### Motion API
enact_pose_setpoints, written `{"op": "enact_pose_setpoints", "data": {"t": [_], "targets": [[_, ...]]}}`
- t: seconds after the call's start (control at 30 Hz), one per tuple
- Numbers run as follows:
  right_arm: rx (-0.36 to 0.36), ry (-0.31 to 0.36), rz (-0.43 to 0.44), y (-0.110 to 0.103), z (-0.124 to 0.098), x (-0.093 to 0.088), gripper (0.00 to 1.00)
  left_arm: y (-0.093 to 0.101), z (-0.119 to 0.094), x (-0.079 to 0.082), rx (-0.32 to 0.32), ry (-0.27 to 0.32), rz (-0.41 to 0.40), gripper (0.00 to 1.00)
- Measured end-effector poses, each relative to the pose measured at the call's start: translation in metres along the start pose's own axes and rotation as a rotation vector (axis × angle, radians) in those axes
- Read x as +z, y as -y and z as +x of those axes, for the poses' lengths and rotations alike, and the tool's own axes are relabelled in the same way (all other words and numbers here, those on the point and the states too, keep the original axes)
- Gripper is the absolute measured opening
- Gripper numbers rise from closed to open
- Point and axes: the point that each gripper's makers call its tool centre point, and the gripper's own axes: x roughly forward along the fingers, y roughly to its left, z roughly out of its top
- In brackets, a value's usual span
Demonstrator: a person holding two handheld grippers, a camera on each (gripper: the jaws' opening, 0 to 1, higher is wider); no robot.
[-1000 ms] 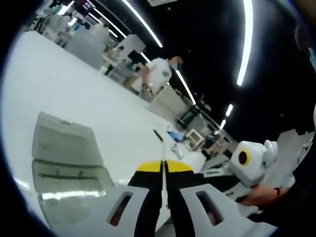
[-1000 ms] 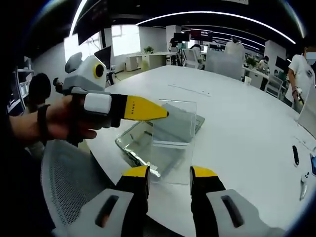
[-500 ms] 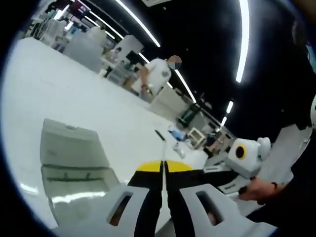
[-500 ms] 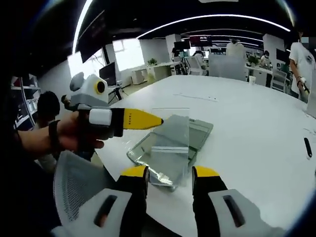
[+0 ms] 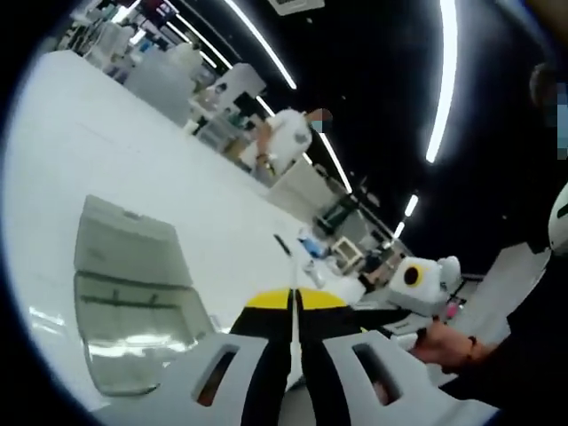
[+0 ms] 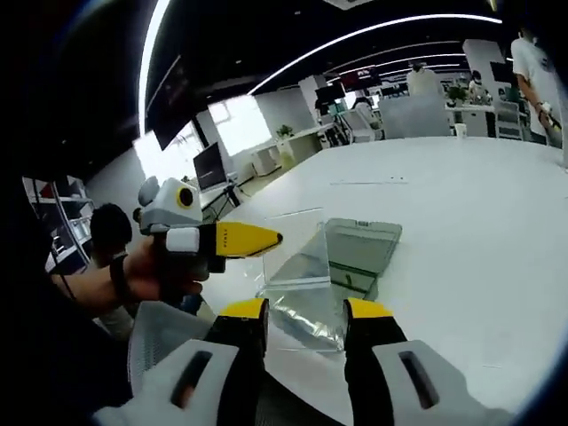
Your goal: Insert the divider into the dual guide fixture by aligning both edges with the guide slots and pushing it downward to the bottom, including one-sided entry, uneven engagement, binding, and posture correction.
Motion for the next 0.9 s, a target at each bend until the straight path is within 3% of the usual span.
{"op": "enact_pose_setpoints", "data": {"t": [0.17, 0.3, 0.37, 0.47, 0.63, 0.9], "targets": [[0.033, 0.01, 0.04, -0.004, 0.0, -0.001, 0.3, 0.0, -0.004, 0.002, 0.001, 0.013, -0.019, 0.0], [0.116, 0.096, 0.145, -0.013, -0.002, 0.014, 0.29, 0.001, -0.006, 0.003, -0.017, 0.021, -0.065, 0.0], [0.122, 0.124, 0.184, -0.011, -0.003, 0.019, 0.29, 0.003, -0.007, 0.004, -0.027, 0.022, -0.069, 0.0], [0.115, 0.106, 0.157, -0.009, -0.002, 0.017, 0.29, 0.004, -0.009, 0.004, -0.044, 0.023, -0.093, 0.0], [0.175, 0.071, 0.164, -0.018, -0.001, 0.011, 0.25, 0.009, -0.01, 0.007, -0.077, 0.028, -0.117, 0.0], [0.308, 0.108, 0.232, -0.039, -0.005, 0.017, 0.25, 0.016, -0.013, 0.007, -0.124, 0.021, -0.129, 0.0]]}}
